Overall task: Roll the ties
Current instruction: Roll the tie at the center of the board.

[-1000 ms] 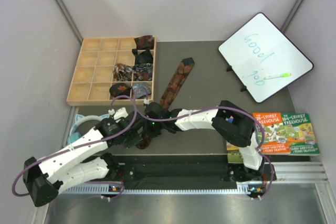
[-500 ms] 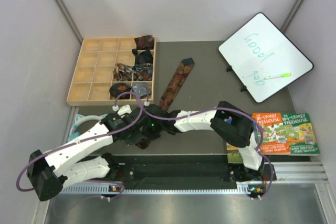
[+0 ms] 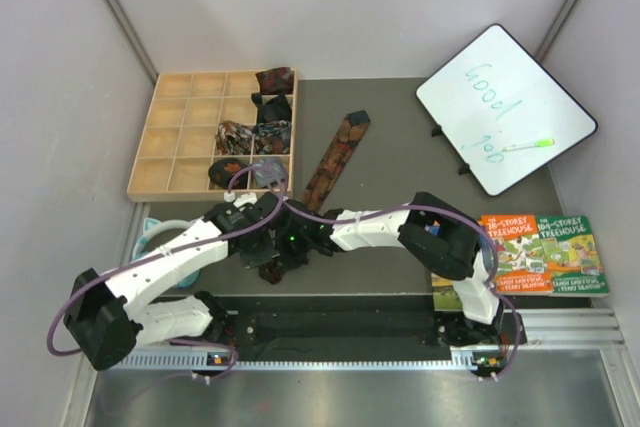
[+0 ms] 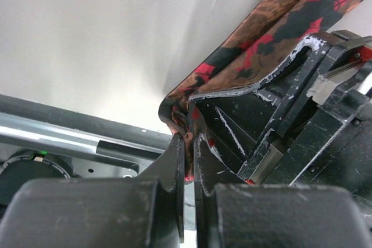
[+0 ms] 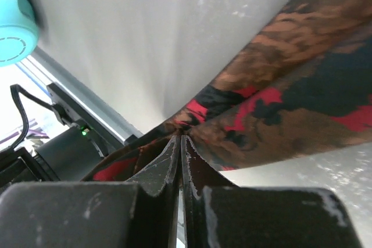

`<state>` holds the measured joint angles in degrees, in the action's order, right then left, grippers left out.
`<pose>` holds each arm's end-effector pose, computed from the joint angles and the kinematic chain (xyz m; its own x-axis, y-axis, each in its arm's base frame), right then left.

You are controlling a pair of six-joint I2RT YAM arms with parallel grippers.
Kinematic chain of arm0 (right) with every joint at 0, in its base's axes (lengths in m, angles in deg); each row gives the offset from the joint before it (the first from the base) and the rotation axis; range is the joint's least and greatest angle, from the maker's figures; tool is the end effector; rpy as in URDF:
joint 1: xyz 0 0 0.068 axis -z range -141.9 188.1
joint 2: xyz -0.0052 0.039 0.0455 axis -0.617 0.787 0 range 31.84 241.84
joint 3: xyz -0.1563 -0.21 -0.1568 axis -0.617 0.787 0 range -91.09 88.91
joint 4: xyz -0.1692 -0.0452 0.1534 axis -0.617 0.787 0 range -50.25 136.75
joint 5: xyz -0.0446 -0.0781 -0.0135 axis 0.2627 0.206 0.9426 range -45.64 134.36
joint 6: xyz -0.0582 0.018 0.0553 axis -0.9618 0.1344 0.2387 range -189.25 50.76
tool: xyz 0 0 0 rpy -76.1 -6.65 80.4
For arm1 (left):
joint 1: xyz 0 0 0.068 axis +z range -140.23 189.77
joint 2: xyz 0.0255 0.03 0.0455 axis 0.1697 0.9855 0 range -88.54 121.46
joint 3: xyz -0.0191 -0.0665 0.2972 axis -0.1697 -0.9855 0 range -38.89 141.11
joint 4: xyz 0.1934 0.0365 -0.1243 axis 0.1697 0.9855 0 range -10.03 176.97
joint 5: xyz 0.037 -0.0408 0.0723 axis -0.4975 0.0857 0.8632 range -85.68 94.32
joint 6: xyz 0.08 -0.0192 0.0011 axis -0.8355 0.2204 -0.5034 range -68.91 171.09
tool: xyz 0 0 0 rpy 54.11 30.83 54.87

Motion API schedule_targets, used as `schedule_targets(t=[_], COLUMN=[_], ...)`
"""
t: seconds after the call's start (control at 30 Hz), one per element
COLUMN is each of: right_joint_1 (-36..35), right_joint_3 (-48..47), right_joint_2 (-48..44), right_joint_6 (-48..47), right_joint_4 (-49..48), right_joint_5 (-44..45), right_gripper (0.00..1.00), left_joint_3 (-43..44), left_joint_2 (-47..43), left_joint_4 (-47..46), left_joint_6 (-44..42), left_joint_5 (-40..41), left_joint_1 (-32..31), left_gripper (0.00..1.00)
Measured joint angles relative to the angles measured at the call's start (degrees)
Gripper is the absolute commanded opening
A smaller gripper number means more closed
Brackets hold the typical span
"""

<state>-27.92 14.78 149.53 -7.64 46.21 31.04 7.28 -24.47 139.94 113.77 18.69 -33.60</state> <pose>0.1666 0.4151 0.1625 -0.9832 -0.1040 -0.1502 -0.1774 0.7396 0.6492 0.1157 -0.0849 0.2321 -0.8836 -0.3493 -0.3120 -0.3434 0.9361 -0.0754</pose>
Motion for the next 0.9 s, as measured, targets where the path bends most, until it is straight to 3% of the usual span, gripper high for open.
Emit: schedule_targets(t=[0.23,0.57,0.7,0.9], right_joint_1=[2.56,8.15,9.92,9.88], right_joint_3=[-0.87,1.42,4.70,11.19], right_joint_2=[-0.28,-4.76,-8.63,-14.60], right_joint_6=[-1.14,-4.09,-4.57,-3.41], right_joint_4=[4.83,8.17,8.11,5.75], right_joint_5=[-0.26,-0.55,-0.72,-1.36], right_gripper=[0.26,0.41,0.40,0.20], left_joint_3=[2.21,2.69,3.23,4.09], left_joint_2=[3.26,6.86,7.69,6.67], left_joint_4=[-1.95,-4.68,-4.98,-4.46], left_joint_6=[-1.77,-3.02,-3.32,-3.48], left_joint_5=[0.07,0.17,-0.04,-0.02], left_joint_1=[0.33,0.35,0.35,0.35], left_gripper=[0.01,0.00,0.00,0.00])
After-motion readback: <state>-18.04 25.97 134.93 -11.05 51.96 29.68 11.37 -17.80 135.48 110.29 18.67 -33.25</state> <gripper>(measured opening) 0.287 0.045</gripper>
